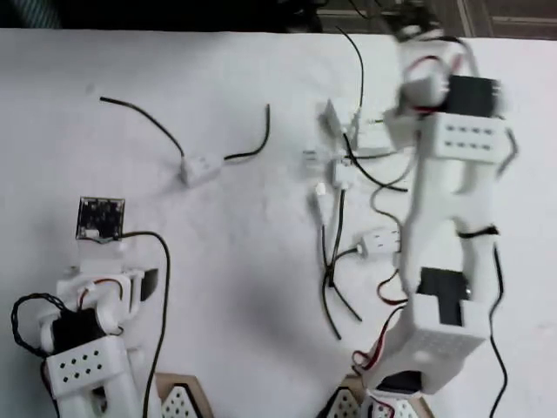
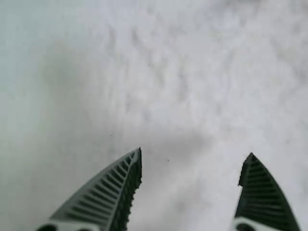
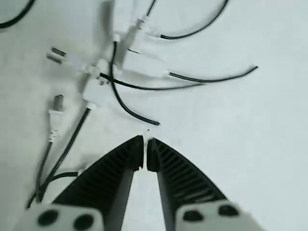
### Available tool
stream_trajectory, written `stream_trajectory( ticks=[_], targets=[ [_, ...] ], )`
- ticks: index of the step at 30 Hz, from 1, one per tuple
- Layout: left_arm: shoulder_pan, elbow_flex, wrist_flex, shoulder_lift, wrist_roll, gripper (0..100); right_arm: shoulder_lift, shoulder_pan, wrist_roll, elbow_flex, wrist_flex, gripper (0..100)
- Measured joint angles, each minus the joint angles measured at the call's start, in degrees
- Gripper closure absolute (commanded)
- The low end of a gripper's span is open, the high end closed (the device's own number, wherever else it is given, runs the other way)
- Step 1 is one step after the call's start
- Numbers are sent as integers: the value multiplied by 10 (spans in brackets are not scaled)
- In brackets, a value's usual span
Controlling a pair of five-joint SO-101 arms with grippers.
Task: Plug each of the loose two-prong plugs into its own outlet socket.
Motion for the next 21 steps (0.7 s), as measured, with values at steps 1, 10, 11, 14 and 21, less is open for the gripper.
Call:
stream_trajectory(
  ticks=[1, 10, 11, 14, 21],
  targets=[
    [0, 0, 0, 0, 0, 676, 0, 18, 9, 0, 0, 981],
    [0, 0, 0, 0, 0, 676, -10, 97, 83, 59, 14, 882],
    [0, 0, 0, 0, 0, 676, -12, 96, 83, 72, 14, 844],
    [0, 0, 0, 0, 0, 676, -34, 92, 82, 120, 14, 786],
    [0, 0, 0, 0, 0, 676, -81, -16, 50, 268, 9, 815]
  ],
)
